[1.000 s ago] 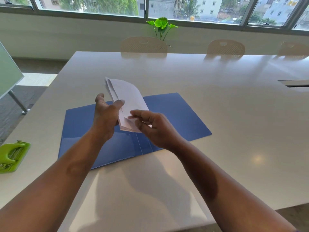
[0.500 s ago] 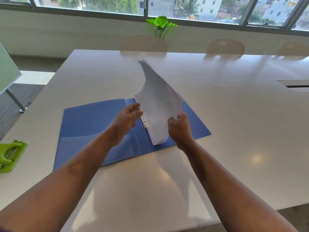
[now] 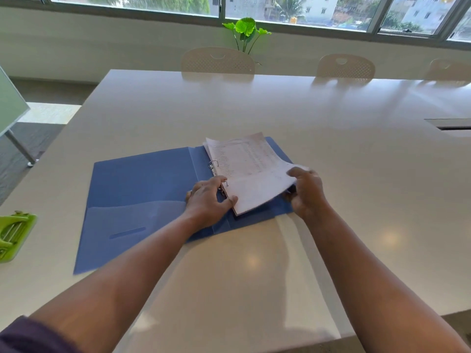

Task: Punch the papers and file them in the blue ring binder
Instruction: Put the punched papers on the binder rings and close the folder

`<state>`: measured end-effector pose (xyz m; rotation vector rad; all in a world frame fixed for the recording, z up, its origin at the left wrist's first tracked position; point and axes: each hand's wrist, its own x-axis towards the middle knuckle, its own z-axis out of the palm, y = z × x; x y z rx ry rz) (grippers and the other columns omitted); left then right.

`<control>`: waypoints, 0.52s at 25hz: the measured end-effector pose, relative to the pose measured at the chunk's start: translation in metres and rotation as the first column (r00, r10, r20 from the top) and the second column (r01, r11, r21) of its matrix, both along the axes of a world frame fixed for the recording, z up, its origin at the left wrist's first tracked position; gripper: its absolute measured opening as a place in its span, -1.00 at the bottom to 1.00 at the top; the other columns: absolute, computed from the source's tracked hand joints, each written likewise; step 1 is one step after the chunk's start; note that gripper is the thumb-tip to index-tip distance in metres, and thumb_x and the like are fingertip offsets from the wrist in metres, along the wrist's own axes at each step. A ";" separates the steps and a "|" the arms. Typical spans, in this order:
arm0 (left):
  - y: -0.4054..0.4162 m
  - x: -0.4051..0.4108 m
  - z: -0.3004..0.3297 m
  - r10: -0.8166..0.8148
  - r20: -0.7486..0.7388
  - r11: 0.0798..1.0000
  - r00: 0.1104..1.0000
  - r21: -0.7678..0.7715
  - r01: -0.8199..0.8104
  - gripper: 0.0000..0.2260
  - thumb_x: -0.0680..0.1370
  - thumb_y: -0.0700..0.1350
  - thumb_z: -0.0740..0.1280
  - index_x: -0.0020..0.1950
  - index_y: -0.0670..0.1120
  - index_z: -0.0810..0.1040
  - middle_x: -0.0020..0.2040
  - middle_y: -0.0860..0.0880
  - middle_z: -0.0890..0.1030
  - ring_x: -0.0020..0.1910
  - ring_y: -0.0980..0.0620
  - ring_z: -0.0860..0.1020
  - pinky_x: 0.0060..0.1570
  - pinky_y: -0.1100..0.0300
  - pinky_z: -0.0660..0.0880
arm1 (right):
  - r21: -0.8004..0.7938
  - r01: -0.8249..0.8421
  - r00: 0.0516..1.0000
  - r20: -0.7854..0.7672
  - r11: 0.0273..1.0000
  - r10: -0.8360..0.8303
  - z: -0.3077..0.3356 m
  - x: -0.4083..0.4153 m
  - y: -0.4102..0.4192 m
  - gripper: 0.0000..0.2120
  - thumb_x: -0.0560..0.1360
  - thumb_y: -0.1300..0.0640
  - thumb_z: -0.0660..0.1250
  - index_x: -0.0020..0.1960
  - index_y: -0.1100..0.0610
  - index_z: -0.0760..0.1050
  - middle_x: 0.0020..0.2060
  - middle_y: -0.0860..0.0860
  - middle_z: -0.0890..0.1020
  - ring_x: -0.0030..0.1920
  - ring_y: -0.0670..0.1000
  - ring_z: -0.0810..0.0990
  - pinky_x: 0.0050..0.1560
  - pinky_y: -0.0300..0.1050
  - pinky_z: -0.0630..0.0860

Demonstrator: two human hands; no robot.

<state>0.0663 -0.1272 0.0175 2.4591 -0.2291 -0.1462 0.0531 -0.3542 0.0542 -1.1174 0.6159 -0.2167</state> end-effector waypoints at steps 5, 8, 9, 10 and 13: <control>0.004 0.006 -0.009 -0.004 0.043 1.000 0.999 0.008 0.004 -0.56 0.63 0.13 0.27 0.50 0.12 0.33 0.45 -0.02 0.48 0.48 -0.11 0.27 0.39 -0.08 0.17 | -0.395 -0.007 0.986 -0.157 0.919 -0.060 -0.012 0.009 -0.031 -0.44 0.50 0.45 0.24 0.47 0.16 0.35 0.11 0.02 0.55 0.09 0.01 0.55 -0.17 -0.22 0.48; 0.004 0.007 -0.012 0.008 0.078 1.000 0.997 0.003 -0.008 -0.61 0.64 0.12 0.26 0.45 0.12 0.37 0.41 0.00 0.51 0.45 -0.10 0.30 0.37 -0.08 0.19 | -0.600 -0.118 0.971 -0.236 0.791 -0.034 -0.020 0.008 -0.037 -0.55 0.48 0.36 0.27 0.35 0.17 0.48 0.13 0.04 0.59 0.19 0.09 0.57 -0.14 -0.18 0.48; 0.004 0.007 -0.013 0.011 0.082 1.000 0.997 0.004 -0.012 -0.62 0.63 0.13 0.27 0.44 0.11 0.38 0.39 0.00 0.52 0.45 -0.10 0.31 0.37 -0.08 0.19 | -0.663 -0.153 0.965 -0.260 0.733 -0.034 -0.022 0.008 -0.038 -0.62 0.47 0.30 0.30 0.28 0.16 0.52 0.10 0.06 0.61 0.17 0.11 0.59 -0.10 -0.13 0.51; 0.005 0.007 -0.013 0.010 0.087 1.000 0.996 0.010 -0.011 -0.63 0.63 0.13 0.27 0.43 0.11 0.39 0.37 0.00 0.53 0.44 -0.09 0.31 0.36 -0.07 0.20 | -0.723 -0.209 0.953 -0.301 0.658 -0.027 -0.022 0.008 -0.037 -0.66 0.46 0.23 0.34 0.24 0.15 0.54 0.11 0.07 0.63 0.15 0.13 0.60 -0.05 -0.07 0.54; 0.009 0.009 -0.012 -0.029 0.116 0.998 0.993 0.055 0.023 -0.64 0.63 0.13 0.28 0.40 0.08 0.40 0.36 0.00 0.54 0.43 -0.10 0.34 0.35 -0.07 0.22 | -0.856 -0.424 0.885 -0.461 0.297 -0.063 -0.019 0.005 -0.031 -0.50 0.47 -0.05 0.35 0.38 0.05 0.48 0.31 0.07 0.55 0.28 0.17 0.52 0.23 0.14 0.47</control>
